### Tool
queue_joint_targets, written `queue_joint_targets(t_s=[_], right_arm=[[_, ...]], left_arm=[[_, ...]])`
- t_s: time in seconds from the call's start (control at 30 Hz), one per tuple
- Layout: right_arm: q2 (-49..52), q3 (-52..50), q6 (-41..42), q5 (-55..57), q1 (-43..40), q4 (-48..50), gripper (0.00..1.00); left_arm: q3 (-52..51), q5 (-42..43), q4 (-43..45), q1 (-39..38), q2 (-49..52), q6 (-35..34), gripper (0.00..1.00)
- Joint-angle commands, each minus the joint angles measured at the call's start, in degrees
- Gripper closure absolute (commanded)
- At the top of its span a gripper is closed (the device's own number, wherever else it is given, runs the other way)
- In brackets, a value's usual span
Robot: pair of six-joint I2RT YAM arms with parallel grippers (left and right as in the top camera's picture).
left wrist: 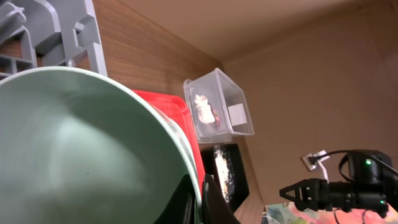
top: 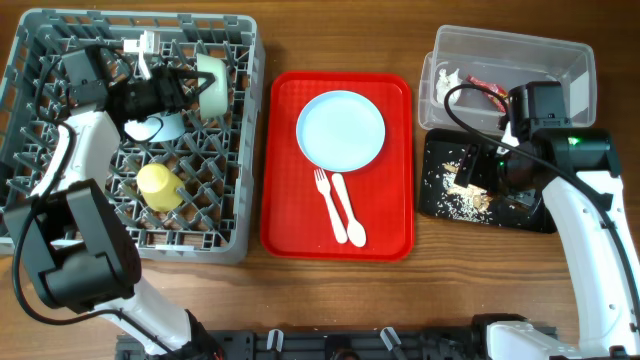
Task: Sort waste into correct bins and load items into the dishwasher rack
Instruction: 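Carry the green bowl into the dish rack and release it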
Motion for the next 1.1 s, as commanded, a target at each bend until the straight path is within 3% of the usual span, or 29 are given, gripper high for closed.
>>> queue_joint_targets(t_s=[0.0,0.1,0.2,0.27,0.33,0.37,0.57,0.6,0.7,0.87,1.07], right_arm=[[-1.14,1.01,-0.66,0.79,-0.20,-0.39,0.22],[-1.14,1.01,-0.68,0.81,-0.20,-0.70,0.22],[-1.14,1.01,-0.68,0.81,-0.20,-0.72,0.23],[-1.14,1.01,-0.66,0.81,-0.20,-0.72,0.22],[-1.14,1.01,-0.68,0.79,-0.20,-0.74,0.23],[-1.14,1.01,-0.68,0.79,-0.20,-0.76,0.23],[-1.14,1.01,-0.68,0.79,-0.20,-0.98,0.23],[-1.14,1.01,-0.68,0.79,-0.20,-1.03,0.23],[-1.14,1.01,-0.68,0.79,-0.20,-1.14,0.22],[-1.14,1.01,-0.66,0.79,-0.20,-1.09,0.23],[-1.14,1.01,-0.70,0.81,-0.20,-1.11,0.23]], left_arm=[[-0.22,0.44,0.11,1.01,1.66,-0.52,0.96],[-0.22,-1.99,0.02,2.23,1.66,-0.52,0.83],[-0.22,-4.15,-0.15,3.63,1.66,-0.52,0.78],[-0.22,-5.64,-0.70,4.46,1.66,-0.52,0.53],[-0.22,-6.16,-0.98,5.29,1.66,-0.52,0.46],[-0.22,-6.16,-0.98,5.64,1.66,-0.52,0.36],[-0.22,-6.12,-0.96,8.39,1.64,-0.61,0.20],[-0.22,-6.12,-0.94,8.85,1.62,-1.36,0.11],[-0.20,-5.33,-0.52,9.99,1.49,-3.56,0.00],[-0.20,-1.75,-0.33,10.69,-0.68,-3.58,0.00],[-0.20,-5.75,-1.92,10.47,-8.63,-4.55,0.00]])
